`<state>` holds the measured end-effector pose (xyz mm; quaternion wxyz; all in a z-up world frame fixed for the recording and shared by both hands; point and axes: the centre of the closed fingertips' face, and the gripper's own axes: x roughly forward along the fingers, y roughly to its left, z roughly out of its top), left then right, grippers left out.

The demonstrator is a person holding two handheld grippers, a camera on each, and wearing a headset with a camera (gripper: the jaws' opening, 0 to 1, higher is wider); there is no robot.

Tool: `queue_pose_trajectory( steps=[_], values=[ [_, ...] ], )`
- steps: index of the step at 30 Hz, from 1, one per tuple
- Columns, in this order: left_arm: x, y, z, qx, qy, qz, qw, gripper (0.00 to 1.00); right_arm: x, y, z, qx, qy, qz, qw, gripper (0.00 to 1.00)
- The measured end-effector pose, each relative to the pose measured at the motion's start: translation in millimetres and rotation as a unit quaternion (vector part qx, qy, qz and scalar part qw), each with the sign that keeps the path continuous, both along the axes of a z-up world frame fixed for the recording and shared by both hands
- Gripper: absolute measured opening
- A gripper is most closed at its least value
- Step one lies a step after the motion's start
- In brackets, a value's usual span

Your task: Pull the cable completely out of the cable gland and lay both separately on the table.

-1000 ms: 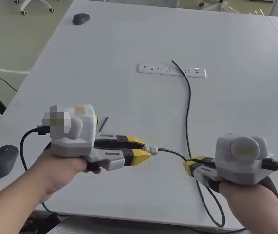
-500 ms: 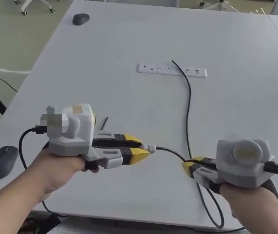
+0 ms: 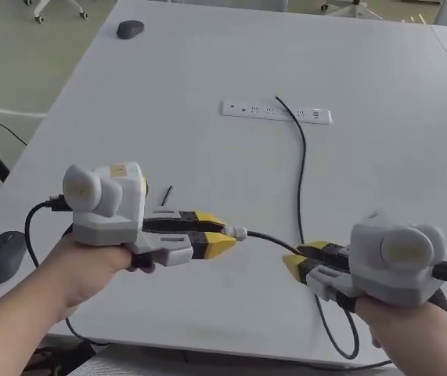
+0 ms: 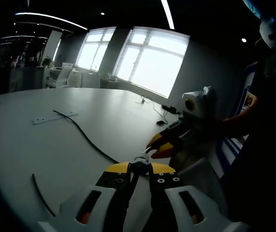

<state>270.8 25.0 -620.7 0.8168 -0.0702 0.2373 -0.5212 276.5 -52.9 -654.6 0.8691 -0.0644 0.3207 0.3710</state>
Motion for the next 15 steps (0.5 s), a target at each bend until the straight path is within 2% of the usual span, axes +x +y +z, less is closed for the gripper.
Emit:
queue_pose_trajectory(
  steps=[3,6,8,11,13,14,15],
  values=[
    [-0.9,0.9,0.2,0.001,0.000,-0.001,1.0000,0.15,0.3,0.0,11.9,-0.020,-0.026,0.014,0.9994,0.17],
    [-2.2,1.8,1.4,0.001,-0.002,0.000,1.0000,0.15,-2.1,8.1,24.1,-0.062,-0.066,0.055,0.9944,0.17],
    [-3.4,1.7,1.4,0.003,-0.002,-0.001,1.0000,0.15,-3.0,15.0,30.6,-0.076,-0.084,0.072,0.9910,0.17],
    [-5.4,0.6,2.1,0.002,-0.002,-0.003,1.0000,0.15,-5.1,31.5,40.2,-0.105,-0.114,0.107,0.9822,0.15],
    [-6.2,-0.2,2.4,0.003,-0.003,-0.004,1.0000,0.15,-6.6,39.4,39.4,-0.125,-0.125,0.128,0.9759,0.14],
    [-6.8,-0.8,2.6,0.004,-0.003,-0.005,1.0000,0.15,-6.7,43.5,37.2,-0.143,-0.133,0.141,0.9706,0.14],
    [-7.0,-1.0,2.7,0.004,-0.004,-0.006,1.0000,0.15,-6.1,44.8,34.7,-0.157,-0.135,0.146,0.9674,0.13]
  ],
)
